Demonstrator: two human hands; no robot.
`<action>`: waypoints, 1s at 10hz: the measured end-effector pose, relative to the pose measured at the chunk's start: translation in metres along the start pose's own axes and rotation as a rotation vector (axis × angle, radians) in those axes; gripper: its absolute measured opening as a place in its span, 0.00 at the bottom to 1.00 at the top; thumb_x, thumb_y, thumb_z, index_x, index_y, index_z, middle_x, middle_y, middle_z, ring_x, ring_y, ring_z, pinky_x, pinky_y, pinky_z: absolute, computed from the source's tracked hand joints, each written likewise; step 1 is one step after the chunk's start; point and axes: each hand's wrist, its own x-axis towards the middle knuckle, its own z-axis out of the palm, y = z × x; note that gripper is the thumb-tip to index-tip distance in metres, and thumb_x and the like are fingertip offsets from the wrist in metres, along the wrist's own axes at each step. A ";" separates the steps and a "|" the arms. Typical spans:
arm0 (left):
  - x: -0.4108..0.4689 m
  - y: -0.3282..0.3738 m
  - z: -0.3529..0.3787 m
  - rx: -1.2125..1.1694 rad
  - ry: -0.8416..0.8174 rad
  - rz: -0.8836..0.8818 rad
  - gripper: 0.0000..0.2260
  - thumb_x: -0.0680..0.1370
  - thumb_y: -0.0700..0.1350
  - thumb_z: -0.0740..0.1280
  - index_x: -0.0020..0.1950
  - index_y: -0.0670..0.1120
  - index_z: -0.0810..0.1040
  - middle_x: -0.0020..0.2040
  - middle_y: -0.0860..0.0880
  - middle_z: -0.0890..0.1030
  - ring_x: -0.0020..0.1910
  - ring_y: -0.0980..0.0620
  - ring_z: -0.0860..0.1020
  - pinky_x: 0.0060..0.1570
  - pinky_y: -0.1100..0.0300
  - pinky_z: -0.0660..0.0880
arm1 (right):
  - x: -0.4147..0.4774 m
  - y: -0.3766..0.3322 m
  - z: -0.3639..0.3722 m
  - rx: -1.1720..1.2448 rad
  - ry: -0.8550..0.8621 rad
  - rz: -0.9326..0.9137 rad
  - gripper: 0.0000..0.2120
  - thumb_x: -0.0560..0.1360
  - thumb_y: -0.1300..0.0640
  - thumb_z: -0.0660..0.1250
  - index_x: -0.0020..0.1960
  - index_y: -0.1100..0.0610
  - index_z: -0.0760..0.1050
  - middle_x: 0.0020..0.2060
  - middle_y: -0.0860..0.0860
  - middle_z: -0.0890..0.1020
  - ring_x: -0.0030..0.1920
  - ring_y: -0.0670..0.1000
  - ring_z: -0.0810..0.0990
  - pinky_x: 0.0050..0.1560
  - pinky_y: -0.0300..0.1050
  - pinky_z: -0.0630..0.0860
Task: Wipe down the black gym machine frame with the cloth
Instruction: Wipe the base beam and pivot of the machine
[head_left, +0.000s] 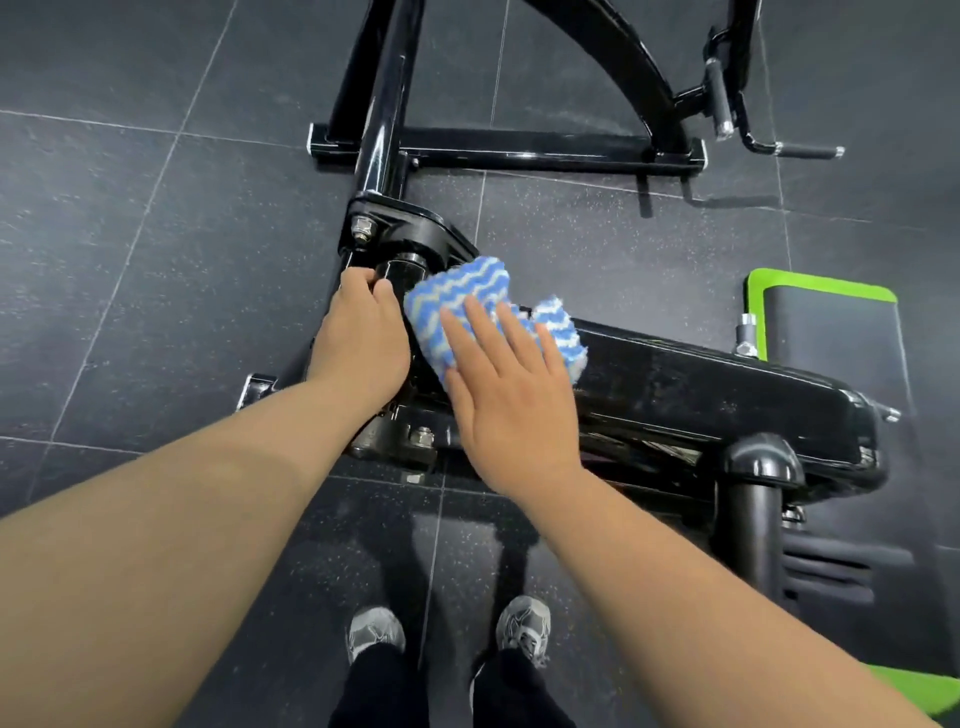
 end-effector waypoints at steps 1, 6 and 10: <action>0.000 -0.001 0.001 0.003 -0.016 0.009 0.16 0.84 0.49 0.48 0.67 0.44 0.65 0.60 0.40 0.75 0.57 0.40 0.73 0.51 0.50 0.67 | -0.038 0.039 -0.002 -0.123 0.029 -0.039 0.23 0.81 0.48 0.53 0.75 0.50 0.61 0.74 0.50 0.66 0.73 0.55 0.64 0.73 0.55 0.56; -0.005 -0.001 -0.009 0.063 -0.118 0.109 0.16 0.82 0.38 0.50 0.67 0.34 0.63 0.67 0.33 0.68 0.63 0.34 0.70 0.61 0.46 0.67 | -0.053 0.049 0.003 -0.394 0.048 -0.265 0.34 0.76 0.59 0.65 0.75 0.39 0.55 0.77 0.47 0.58 0.76 0.58 0.58 0.73 0.59 0.51; -0.010 0.004 -0.010 0.166 -0.109 0.163 0.16 0.82 0.37 0.52 0.70 0.40 0.63 0.68 0.34 0.66 0.34 0.49 0.60 0.32 0.66 0.55 | -0.018 0.047 0.002 -0.488 -0.039 -0.548 0.29 0.72 0.61 0.66 0.68 0.38 0.70 0.77 0.46 0.58 0.75 0.59 0.60 0.71 0.64 0.60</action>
